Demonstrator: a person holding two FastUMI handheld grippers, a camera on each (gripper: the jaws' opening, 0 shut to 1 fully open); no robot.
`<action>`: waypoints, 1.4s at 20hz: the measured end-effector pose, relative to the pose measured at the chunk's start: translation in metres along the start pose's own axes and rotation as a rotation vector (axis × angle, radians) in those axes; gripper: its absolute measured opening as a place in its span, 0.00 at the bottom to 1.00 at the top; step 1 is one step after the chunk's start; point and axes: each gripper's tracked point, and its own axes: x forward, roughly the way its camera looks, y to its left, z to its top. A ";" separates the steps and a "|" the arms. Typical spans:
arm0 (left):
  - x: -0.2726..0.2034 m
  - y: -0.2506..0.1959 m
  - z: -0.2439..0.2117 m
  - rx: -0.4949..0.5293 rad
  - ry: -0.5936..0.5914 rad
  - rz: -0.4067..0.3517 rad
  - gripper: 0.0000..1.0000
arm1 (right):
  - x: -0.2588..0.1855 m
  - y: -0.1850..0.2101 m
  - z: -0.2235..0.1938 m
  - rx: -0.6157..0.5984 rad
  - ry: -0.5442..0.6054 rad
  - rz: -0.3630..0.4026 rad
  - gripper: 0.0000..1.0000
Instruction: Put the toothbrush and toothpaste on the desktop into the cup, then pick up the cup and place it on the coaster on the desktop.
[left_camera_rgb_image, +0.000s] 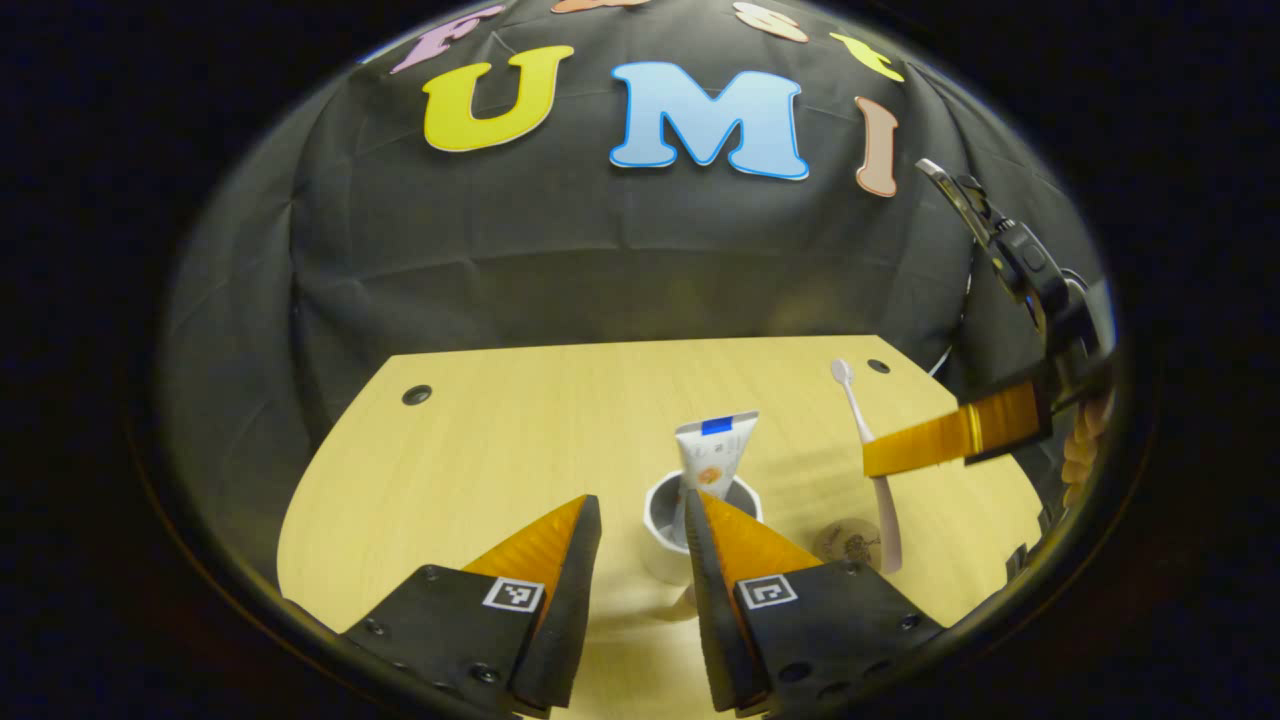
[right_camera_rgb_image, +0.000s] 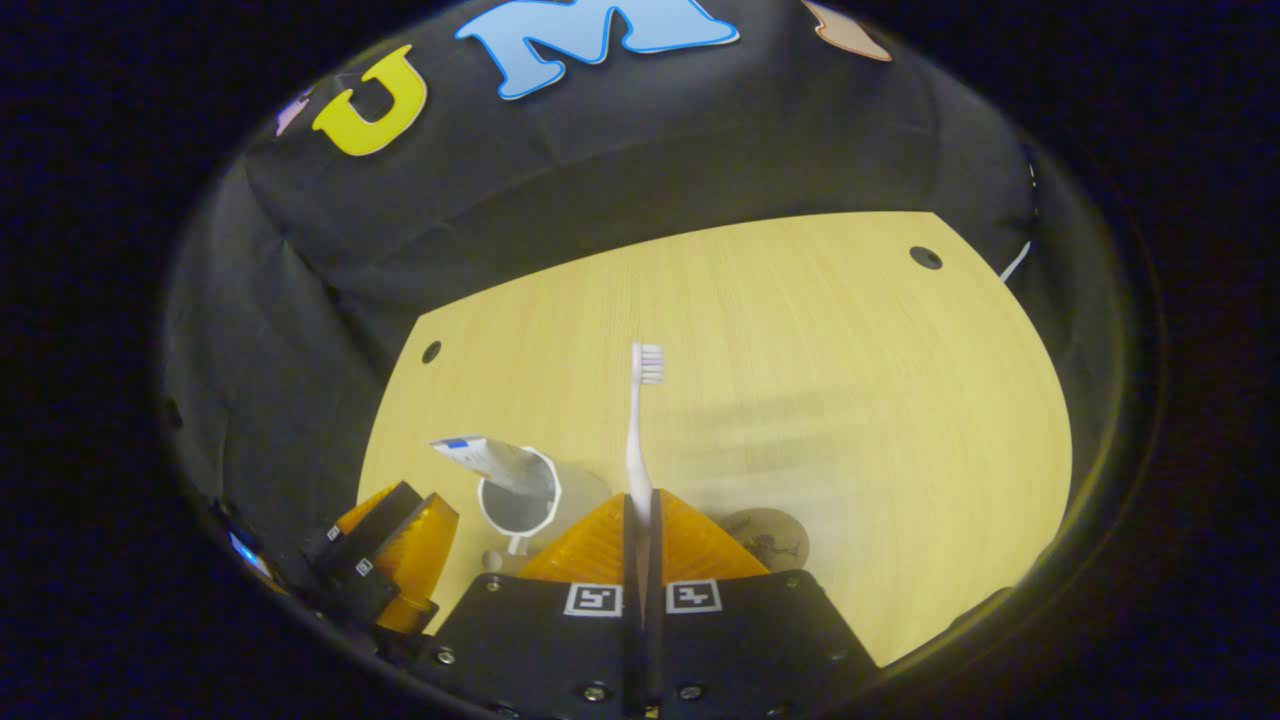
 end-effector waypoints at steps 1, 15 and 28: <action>-0.004 0.006 -0.002 0.003 0.003 0.009 0.56 | 0.003 0.006 0.004 0.005 -0.006 0.005 0.02; -0.040 0.071 -0.029 -0.054 0.057 0.091 0.57 | 0.045 0.070 0.051 0.117 -0.090 0.062 0.02; -0.042 0.066 -0.034 -0.041 0.089 0.045 0.56 | 0.051 0.082 0.032 -0.010 -0.305 0.098 0.03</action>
